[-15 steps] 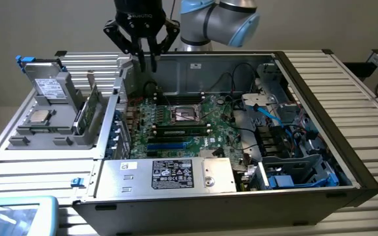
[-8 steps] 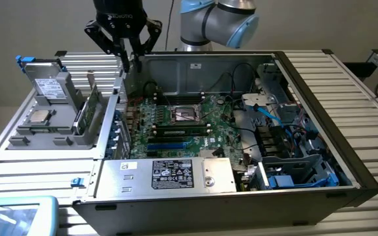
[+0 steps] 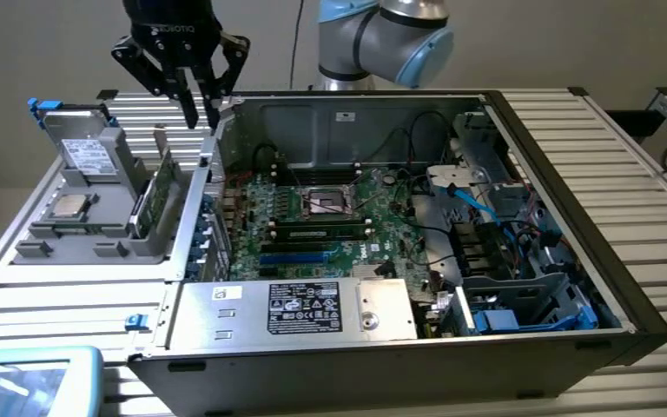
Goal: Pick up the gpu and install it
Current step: 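Reach for the gpu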
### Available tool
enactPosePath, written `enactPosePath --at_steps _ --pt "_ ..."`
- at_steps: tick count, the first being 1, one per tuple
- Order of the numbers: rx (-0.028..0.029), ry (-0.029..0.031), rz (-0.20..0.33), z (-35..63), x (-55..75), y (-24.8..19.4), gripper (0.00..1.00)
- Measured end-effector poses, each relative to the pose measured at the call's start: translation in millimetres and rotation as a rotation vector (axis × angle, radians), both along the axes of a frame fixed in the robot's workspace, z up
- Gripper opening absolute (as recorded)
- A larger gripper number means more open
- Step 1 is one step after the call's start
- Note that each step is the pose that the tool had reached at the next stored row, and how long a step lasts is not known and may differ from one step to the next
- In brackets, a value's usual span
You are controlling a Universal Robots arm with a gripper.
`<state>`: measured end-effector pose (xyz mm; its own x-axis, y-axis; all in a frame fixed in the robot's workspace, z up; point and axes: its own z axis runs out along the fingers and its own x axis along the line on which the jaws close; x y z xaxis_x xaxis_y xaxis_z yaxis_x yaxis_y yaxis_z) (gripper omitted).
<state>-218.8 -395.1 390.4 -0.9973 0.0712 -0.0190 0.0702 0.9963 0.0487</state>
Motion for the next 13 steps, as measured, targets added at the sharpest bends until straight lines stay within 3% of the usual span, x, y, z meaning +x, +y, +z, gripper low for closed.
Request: enactPosePath --at_steps 13 --pt "0.0 -0.0001 0.0 -4.5 -59.4 9.2 0.32"
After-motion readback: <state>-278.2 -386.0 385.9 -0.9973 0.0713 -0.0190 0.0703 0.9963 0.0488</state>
